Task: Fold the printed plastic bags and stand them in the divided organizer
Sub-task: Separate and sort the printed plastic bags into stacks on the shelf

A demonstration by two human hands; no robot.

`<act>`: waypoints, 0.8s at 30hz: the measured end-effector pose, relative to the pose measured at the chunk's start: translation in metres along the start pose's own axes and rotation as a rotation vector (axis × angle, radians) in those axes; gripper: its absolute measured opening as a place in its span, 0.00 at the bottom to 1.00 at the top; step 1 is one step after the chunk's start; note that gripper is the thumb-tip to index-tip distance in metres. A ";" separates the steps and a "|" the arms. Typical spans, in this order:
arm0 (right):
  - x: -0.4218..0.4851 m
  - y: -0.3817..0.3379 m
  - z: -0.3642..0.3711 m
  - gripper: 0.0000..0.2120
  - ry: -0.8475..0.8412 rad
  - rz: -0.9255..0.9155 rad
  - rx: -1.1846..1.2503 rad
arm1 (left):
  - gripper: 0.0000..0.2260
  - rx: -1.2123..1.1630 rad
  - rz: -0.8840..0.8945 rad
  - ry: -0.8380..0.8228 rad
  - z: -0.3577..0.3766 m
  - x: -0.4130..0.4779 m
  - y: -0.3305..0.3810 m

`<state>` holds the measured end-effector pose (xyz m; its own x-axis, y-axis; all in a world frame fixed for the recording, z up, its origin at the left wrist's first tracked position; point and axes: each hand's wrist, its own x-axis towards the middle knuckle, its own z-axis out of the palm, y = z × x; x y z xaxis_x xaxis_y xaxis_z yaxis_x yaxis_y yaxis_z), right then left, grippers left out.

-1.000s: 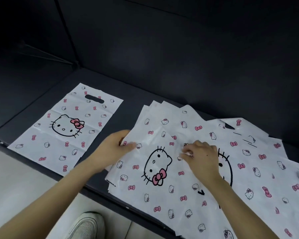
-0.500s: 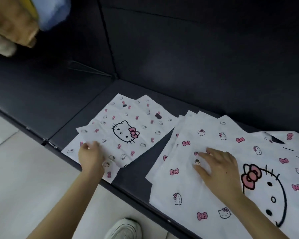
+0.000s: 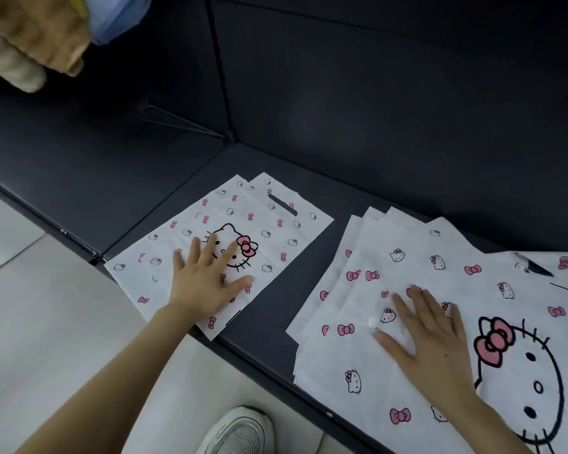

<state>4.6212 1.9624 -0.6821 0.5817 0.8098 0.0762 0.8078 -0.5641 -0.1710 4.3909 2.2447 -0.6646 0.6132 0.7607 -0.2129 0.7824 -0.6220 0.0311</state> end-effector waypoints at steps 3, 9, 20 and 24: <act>0.000 0.001 0.003 0.34 0.053 -0.021 0.022 | 0.43 -0.034 -0.069 0.061 0.004 -0.005 -0.001; 0.001 0.002 0.006 0.31 0.177 -0.052 0.064 | 0.38 -0.068 -0.158 0.155 0.006 -0.009 -0.029; 0.021 -0.064 -0.024 0.22 0.151 0.140 0.529 | 0.20 -1.025 0.047 -0.170 -0.043 -0.066 0.114; 0.033 -0.081 -0.042 0.19 0.124 0.202 0.771 | 0.08 -1.235 -0.177 -0.053 -0.040 -0.062 0.111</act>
<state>4.5795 2.0282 -0.6245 0.7522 0.6550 0.0718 0.4191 -0.3914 -0.8193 4.4442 2.1364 -0.6090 0.5068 0.7897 -0.3457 0.4499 0.0998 0.8875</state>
